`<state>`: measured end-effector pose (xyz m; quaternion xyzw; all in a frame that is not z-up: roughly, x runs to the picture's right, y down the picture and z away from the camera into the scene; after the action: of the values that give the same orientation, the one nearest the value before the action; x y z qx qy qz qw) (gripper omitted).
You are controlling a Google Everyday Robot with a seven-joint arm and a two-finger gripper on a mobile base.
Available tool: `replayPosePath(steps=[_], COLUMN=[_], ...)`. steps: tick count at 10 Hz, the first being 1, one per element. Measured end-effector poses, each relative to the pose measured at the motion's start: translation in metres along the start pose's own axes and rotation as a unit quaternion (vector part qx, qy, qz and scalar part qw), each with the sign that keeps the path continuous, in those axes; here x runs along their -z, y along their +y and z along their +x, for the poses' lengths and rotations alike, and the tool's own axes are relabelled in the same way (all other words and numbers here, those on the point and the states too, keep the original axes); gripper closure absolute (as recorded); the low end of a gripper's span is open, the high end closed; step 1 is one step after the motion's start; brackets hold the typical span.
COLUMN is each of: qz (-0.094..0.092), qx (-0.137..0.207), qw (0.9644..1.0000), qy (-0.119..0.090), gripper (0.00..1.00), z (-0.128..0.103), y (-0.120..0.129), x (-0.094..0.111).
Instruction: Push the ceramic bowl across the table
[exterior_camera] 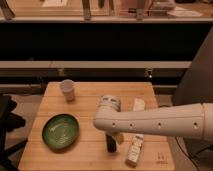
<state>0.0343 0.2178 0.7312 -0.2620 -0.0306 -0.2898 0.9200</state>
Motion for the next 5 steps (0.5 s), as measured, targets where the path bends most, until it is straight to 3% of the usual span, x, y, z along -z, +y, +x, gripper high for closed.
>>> replayPosePath(steps=[5], qz=[-0.012], qx=[0.009], qw=[0.9998], qy=[-0.013], gripper=[0.87], z=[-0.011], y=[-0.002], x=[-0.011])
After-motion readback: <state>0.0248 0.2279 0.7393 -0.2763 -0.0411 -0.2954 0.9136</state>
